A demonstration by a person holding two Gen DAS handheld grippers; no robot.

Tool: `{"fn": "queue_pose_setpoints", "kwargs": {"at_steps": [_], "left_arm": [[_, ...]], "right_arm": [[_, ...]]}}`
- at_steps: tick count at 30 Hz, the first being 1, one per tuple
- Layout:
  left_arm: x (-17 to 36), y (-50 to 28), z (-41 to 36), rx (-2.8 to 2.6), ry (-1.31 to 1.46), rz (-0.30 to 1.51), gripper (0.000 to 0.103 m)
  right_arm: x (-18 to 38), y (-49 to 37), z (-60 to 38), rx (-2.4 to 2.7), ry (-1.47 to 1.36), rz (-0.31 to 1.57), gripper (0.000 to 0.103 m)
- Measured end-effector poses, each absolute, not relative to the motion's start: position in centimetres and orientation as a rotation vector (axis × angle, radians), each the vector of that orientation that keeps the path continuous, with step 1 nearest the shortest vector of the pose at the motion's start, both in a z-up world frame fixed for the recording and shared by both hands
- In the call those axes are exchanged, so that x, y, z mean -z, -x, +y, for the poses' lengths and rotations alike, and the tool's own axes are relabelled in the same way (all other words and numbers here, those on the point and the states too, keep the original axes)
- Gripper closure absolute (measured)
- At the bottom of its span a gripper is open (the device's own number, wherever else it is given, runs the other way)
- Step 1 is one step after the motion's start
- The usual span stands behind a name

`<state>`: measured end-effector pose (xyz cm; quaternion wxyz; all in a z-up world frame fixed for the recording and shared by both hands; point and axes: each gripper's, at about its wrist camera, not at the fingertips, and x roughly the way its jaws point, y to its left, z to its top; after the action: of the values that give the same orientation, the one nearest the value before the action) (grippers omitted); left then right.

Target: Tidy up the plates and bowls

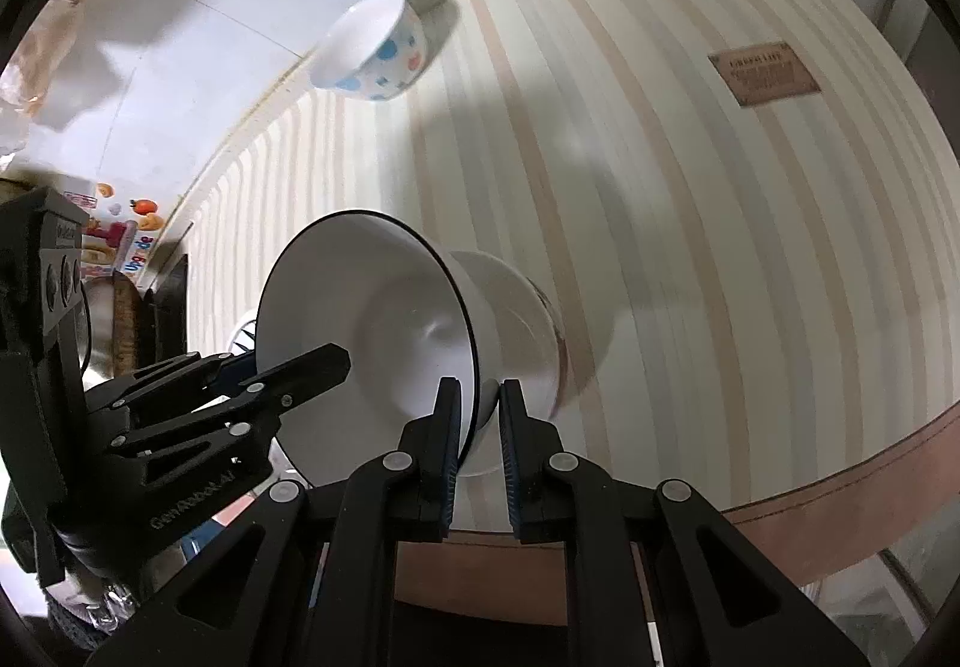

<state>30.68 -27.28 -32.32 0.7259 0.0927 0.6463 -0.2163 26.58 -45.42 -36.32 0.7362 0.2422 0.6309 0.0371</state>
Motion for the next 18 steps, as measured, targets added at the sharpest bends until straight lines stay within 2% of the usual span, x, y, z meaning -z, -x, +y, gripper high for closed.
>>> {"fn": "queue_pose_setpoints", "kwargs": {"at_steps": [18], "left_arm": [[34.1, -31.2, -28.7, 0.435, -0.317, 1.447, 0.081]], "right_arm": [[38.7, -27.2, -45.5, -0.048, -0.496, 1.464, 0.087]]}}
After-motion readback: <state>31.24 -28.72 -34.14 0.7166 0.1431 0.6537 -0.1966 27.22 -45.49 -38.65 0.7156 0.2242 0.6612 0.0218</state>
